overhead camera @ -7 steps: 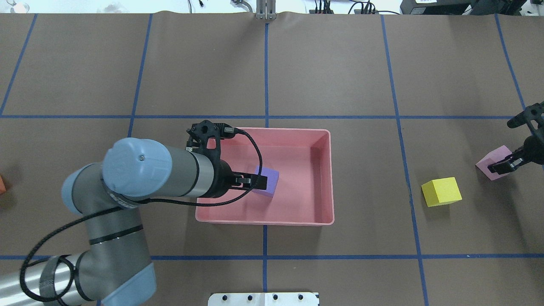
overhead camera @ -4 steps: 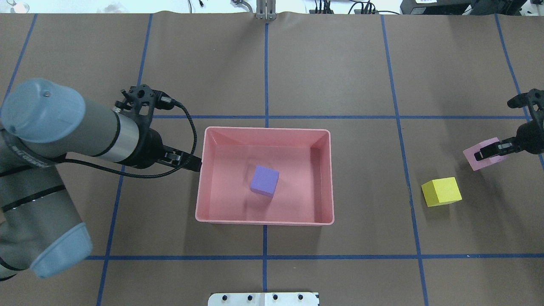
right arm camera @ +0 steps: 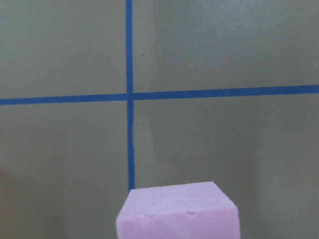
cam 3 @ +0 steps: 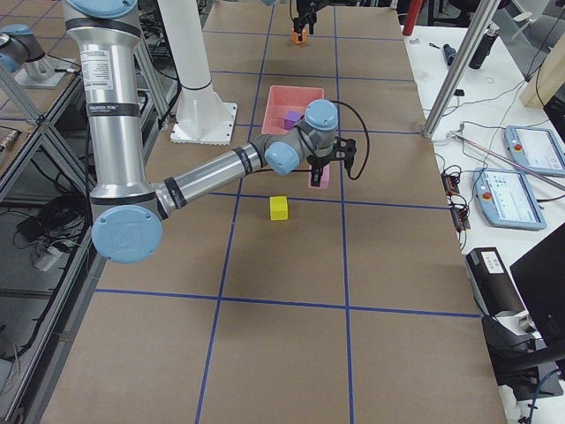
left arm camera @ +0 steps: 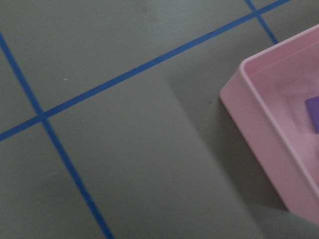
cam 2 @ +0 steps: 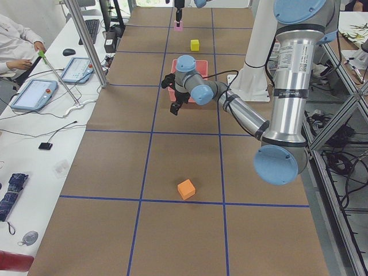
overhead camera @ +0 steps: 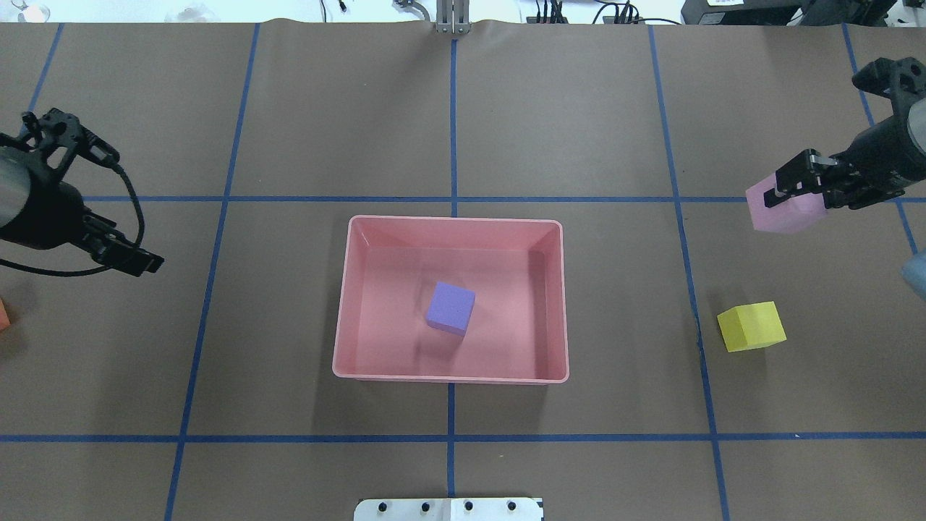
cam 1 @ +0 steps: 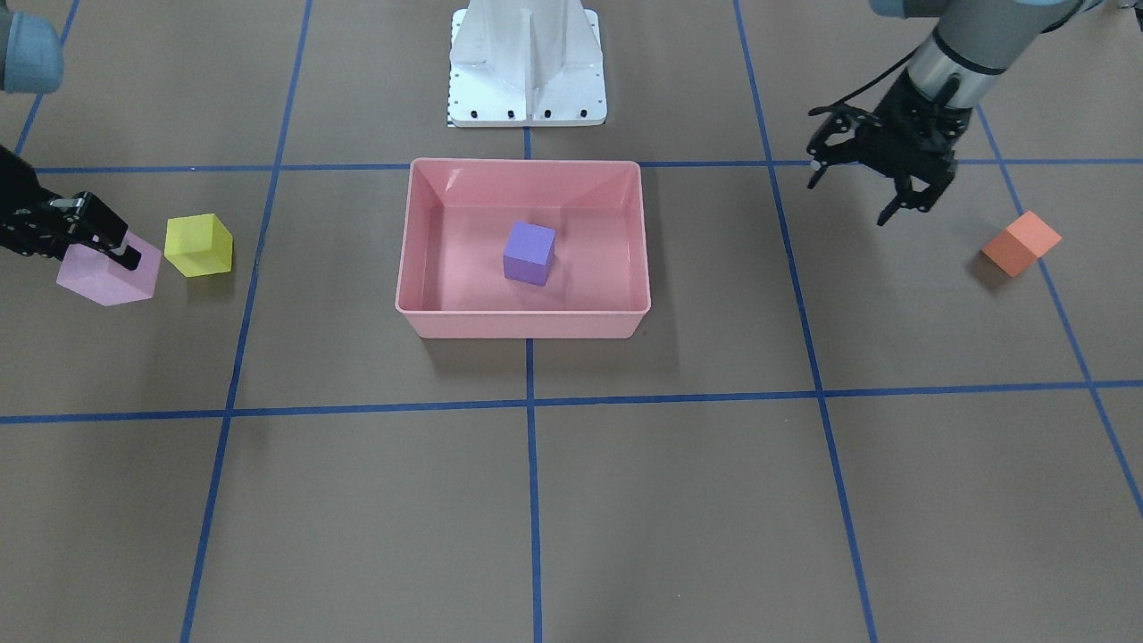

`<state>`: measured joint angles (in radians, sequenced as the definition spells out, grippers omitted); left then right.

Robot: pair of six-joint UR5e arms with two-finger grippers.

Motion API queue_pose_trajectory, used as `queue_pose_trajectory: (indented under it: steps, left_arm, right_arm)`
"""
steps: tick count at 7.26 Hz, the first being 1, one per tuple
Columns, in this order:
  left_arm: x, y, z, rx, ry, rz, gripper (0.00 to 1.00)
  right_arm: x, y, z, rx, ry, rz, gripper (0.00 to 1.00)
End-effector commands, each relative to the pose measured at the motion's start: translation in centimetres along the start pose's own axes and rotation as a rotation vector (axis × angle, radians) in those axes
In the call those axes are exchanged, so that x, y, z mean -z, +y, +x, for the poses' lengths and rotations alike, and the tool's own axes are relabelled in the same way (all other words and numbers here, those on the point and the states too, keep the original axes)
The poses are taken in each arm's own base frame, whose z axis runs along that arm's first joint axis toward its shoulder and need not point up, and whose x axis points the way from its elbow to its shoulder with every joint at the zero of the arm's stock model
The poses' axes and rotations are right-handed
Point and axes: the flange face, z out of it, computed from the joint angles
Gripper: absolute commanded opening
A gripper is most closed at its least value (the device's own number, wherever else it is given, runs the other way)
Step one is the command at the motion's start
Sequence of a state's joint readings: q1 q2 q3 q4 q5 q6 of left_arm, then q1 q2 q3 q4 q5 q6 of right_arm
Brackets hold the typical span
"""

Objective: Place blocks into pink bin with both arms
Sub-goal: 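Carry the light pink cube into the bin with the right gripper while the left withdraws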

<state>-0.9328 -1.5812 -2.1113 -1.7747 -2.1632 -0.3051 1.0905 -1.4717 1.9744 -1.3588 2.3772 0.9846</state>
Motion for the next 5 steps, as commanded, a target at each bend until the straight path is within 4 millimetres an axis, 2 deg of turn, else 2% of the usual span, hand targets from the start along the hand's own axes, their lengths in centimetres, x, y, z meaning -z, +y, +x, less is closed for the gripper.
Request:
queue_pose_trajectory:
  steps: [1, 2, 3, 4, 5]
  left_arm:
    - [1.5, 4.8, -8.5, -0.105, -0.058, -0.040, 1.00]
    - [1.1, 7.3, -13.7, -0.107, -0.013, -0.071, 1.00]
    - [0.8, 9.9, -19.3, -0.133, 0.033, -0.072, 1.00]
    - [0.8, 11.6, -22.5, -0.139, 0.040, -0.061, 1.00]
    - [0.5, 12.6, -23.4, -0.139, 0.039, -0.067, 1.00]
  right_arm:
    - [-1.3, 3.6, -11.6, -0.180, -0.036, 0.027, 0.00]
    - [-4.1, 6.0, -16.4, -0.239, -0.017, 0.040, 0.00]
    - [-5.2, 7.6, -20.8, -0.239, 0.052, 0.074, 0.00]
    - [-7.3, 11.1, -25.9, -0.238, 0.126, 0.109, 0.00]
    - [-9.5, 14.3, -28.5, -0.248, 0.136, 0.133, 0.08]
